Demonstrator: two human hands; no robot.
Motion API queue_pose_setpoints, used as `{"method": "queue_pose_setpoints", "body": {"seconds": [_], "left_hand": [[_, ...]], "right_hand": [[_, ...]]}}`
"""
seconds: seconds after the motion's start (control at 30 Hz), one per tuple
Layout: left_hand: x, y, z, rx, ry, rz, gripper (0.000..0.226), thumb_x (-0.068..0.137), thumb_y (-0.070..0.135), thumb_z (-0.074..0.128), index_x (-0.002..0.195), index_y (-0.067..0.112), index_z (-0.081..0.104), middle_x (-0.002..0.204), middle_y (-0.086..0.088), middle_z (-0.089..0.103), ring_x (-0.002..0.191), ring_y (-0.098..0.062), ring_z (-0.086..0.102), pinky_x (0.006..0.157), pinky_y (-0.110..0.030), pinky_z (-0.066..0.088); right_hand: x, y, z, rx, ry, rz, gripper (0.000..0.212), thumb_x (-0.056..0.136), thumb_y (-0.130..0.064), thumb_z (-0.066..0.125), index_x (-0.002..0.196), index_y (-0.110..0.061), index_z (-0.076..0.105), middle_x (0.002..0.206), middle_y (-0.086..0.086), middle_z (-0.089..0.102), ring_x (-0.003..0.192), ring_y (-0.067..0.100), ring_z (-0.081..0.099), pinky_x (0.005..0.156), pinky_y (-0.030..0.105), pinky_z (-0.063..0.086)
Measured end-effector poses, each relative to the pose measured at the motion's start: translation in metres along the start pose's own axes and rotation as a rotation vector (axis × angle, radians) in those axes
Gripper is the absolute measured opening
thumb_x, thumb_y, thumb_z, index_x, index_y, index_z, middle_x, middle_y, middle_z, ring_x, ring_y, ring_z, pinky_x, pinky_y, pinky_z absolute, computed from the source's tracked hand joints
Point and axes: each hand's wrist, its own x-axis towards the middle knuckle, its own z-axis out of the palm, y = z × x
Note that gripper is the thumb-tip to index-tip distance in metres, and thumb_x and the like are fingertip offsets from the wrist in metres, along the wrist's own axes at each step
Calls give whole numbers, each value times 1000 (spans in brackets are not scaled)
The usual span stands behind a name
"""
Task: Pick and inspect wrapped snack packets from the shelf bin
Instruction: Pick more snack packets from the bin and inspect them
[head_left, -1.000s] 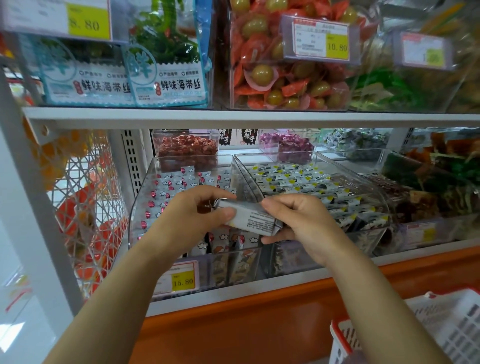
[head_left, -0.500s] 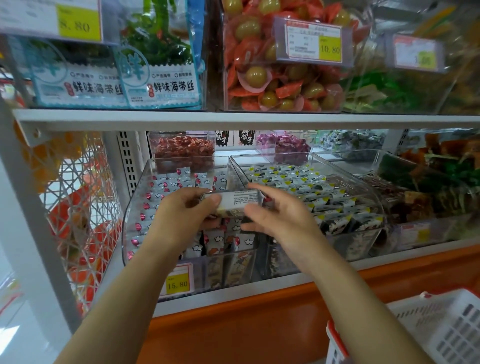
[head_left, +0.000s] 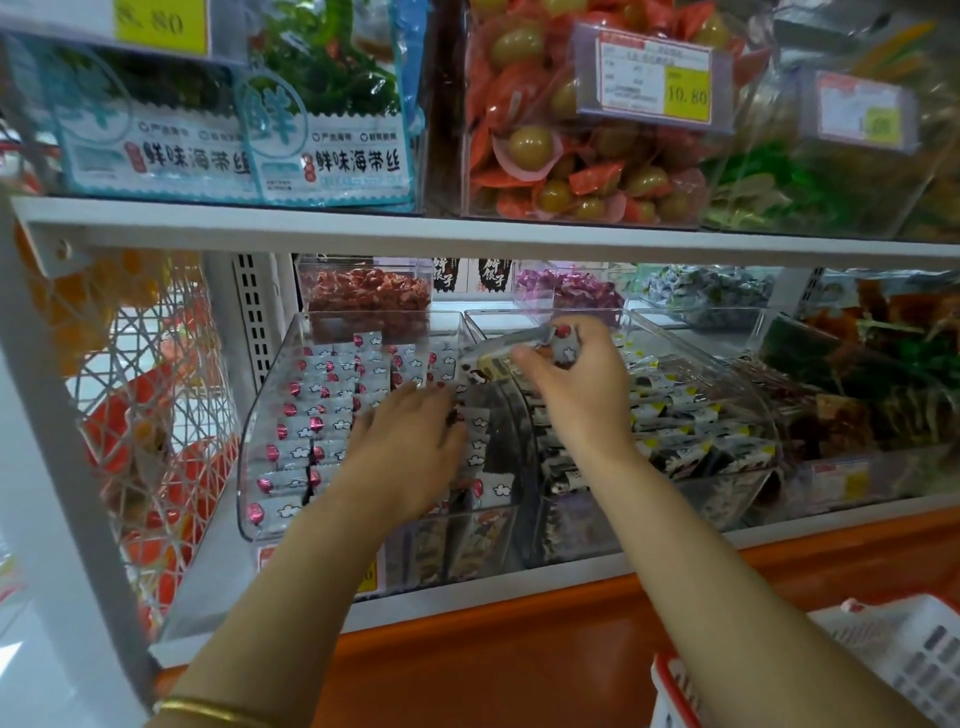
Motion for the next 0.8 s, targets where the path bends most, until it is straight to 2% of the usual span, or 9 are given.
{"method": "queue_pose_setpoints", "body": {"seconds": [0.03,0.1,0.2,0.27,0.37,0.53,0.67,0.73,0.8], "left_hand": [[1,-1,4,70,-27,15,50,99,39,27,147,26,22,154,-1,25,143,-21,14,115,-49,12],[4,-2,11,161,-50,33,50,99,45,19,147,32,18,157,4,15,145,-18,1,113,-51,3],[6,-5,14,216,-67,28,50,98,47,17,145,32,23,156,3,18,145,-19,1,112,-53,2],[6,-6,13,203,-56,20,50,98,47,19,143,31,28,154,3,22,145,-18,3,112,-54,2],[4,-4,9,171,-47,11,49,97,48,22,141,30,32,153,1,25,145,-18,3,113,-54,2],[5,-4,0,63,35,-22,43,96,40,35,135,24,43,146,1,37,141,-17,15,114,-49,9],[2,-10,-7,83,73,-74,42,94,37,43,134,22,46,142,1,41,137,-20,23,114,-48,17],[0,-12,-8,76,69,-95,43,94,36,43,135,22,45,141,0,41,137,-21,22,113,-49,18],[-2,-12,-8,80,69,-107,43,95,36,43,135,22,45,141,0,41,138,-21,22,113,-50,18]], "right_hand": [[5,-2,4,-61,-32,-54,24,82,-20,71,96,-14,53,84,-2,57,76,12,55,67,12,41],[18,-3,13,-234,-136,-140,23,83,-21,69,98,-9,56,93,6,58,84,19,54,72,24,42],[35,-8,24,-561,-342,-230,26,82,-28,69,98,-10,58,98,7,59,93,24,53,76,37,47],[44,-14,29,-742,-438,-295,27,80,-33,69,92,-12,55,95,6,57,99,26,51,71,35,45],[50,-17,36,-925,-550,-349,38,79,-37,71,106,-13,60,105,8,56,107,26,47,72,32,38],[51,-8,42,-1049,-813,-379,22,89,-33,59,105,-20,66,106,2,56,119,26,40,88,35,37],[55,-8,49,-1275,-974,-371,22,89,-15,46,101,-18,63,132,14,45,132,32,25,106,45,24],[55,-9,53,-1302,-1046,-349,28,88,-9,41,106,-14,61,129,12,47,132,32,29,108,48,22],[57,-9,54,-1209,-1010,-371,33,87,-7,41,111,-16,62,125,7,54,124,27,42,102,44,31]]}}
